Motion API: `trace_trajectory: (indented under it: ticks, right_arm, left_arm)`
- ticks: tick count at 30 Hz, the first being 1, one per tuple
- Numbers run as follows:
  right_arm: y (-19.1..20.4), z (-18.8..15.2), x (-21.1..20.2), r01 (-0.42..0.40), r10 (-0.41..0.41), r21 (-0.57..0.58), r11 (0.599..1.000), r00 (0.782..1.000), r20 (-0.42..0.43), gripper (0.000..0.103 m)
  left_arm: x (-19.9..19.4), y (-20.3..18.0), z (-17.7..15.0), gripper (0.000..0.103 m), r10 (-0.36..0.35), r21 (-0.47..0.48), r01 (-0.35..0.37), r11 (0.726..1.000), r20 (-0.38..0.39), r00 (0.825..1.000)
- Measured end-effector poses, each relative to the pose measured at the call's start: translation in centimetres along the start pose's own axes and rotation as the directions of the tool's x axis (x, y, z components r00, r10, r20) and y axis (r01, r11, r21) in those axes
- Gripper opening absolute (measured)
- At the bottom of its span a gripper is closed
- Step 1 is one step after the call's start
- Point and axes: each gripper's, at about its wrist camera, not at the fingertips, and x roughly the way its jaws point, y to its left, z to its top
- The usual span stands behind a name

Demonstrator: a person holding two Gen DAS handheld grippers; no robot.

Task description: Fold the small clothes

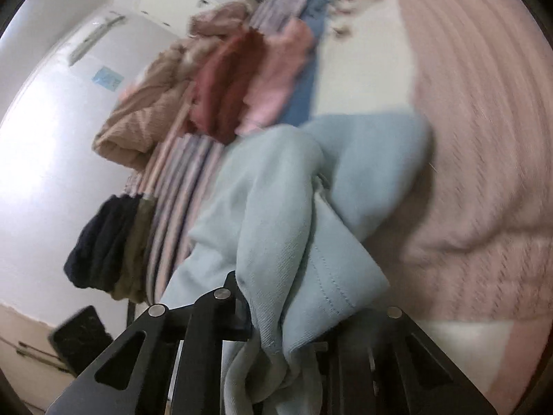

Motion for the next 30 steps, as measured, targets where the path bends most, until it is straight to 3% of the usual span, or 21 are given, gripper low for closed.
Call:
trace_trajectory:
  ticks: [6,9,12,16,19,23,26,30]
  right_arm:
    - [9.7,3.3,-1.0,-0.097,0.111,-0.139,0.986,0.989,0.095,0.011]
    - [15.9,5.0,-0.5,-0.138,0.167,-0.238,0.961,0.98,0.106,0.011]
    - [22.3,6.4,1.5,-0.194,0.231,-0.311,0.93,0.969,0.087,0.011]
    - [30.8,7.4,6.7,-0.27,0.294,-0.368,0.89,0.956,0.01,0.011]
    - [36.5,7.1,11.9,-0.304,0.304,-0.399,0.865,0.951,-0.064,0.011]
    - [41.9,5.5,19.8,-0.348,0.298,-0.372,0.861,0.936,-0.186,0.011]
    - [43.9,3.6,24.7,-0.319,0.239,-0.381,0.868,0.94,-0.243,0.012]
    - [44.0,1.5,29.8,-0.265,0.159,-0.39,0.882,0.946,-0.283,0.016]
  left_arm:
    - [-8.6,-1.7,4.7,0.035,0.052,0.102,-0.065,0.993,0.126,0.991]
    - [-14.4,-2.0,6.6,0.035,0.113,0.148,-0.145,0.978,0.204,0.972]
    - [-20.5,-1.2,8.2,0.035,0.177,0.127,-0.219,0.967,0.281,0.943]
    - [-29.4,1.5,8.2,0.035,0.288,0.029,-0.322,0.946,0.372,0.882]
    - [-34.5,4.3,7.1,0.035,0.377,-0.064,-0.384,0.921,0.398,0.836]
    - [-39.3,9.3,4.9,0.035,0.466,-0.214,-0.414,0.885,0.389,0.795]
    - [-40.6,13.7,2.6,0.036,0.487,-0.321,-0.386,0.865,0.351,0.8]
    - [-40.7,17.3,0.2,0.042,0.44,-0.392,-0.289,0.873,0.38,0.814]
